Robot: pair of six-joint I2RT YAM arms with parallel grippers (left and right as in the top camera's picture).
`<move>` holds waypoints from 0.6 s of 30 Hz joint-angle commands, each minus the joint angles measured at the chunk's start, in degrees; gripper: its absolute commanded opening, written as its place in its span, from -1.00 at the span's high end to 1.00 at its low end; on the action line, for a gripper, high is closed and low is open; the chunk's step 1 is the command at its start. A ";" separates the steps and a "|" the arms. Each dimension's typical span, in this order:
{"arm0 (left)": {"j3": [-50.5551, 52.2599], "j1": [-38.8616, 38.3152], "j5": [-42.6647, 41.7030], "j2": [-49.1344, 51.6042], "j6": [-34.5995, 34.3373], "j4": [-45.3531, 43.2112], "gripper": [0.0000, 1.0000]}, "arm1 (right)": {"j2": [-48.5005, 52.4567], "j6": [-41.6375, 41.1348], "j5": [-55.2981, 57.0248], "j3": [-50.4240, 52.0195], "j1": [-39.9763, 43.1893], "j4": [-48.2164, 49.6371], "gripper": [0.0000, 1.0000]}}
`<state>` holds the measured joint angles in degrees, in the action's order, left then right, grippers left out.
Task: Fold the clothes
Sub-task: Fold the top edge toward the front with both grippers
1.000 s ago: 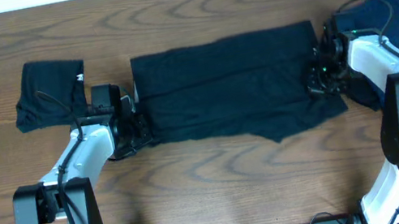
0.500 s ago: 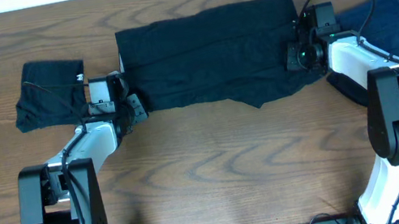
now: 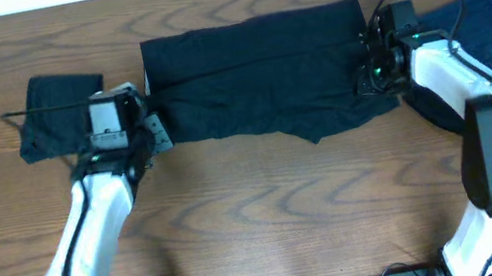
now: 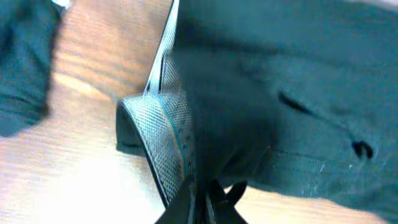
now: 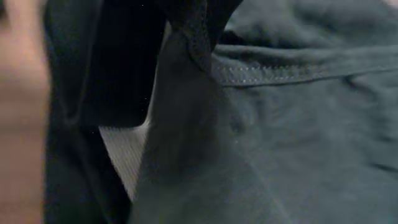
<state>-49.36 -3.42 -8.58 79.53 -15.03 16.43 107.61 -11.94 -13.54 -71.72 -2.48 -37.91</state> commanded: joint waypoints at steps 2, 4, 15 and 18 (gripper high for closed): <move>-1.29 0.24 0.07 -7.37 -0.39 6.10 0.88 | -9.16 1.29 -1.29 -2.40 0.33 -8.31 0.98; -1.29 0.24 0.07 -9.90 -1.88 10.73 0.88 | -11.13 1.31 -1.29 -2.40 0.33 -12.90 0.98; -1.27 0.24 0.15 -12.83 -6.71 35.69 0.88 | -12.98 -1.25 -1.29 2.71 0.22 -26.80 0.98; -1.27 0.24 0.35 -12.09 -6.71 38.80 0.88 | -12.98 -3.37 -1.31 6.23 0.22 -26.67 0.98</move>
<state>-49.95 -3.42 -8.78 66.83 -20.97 53.84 94.59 -12.60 -14.59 -68.12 -2.48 -64.42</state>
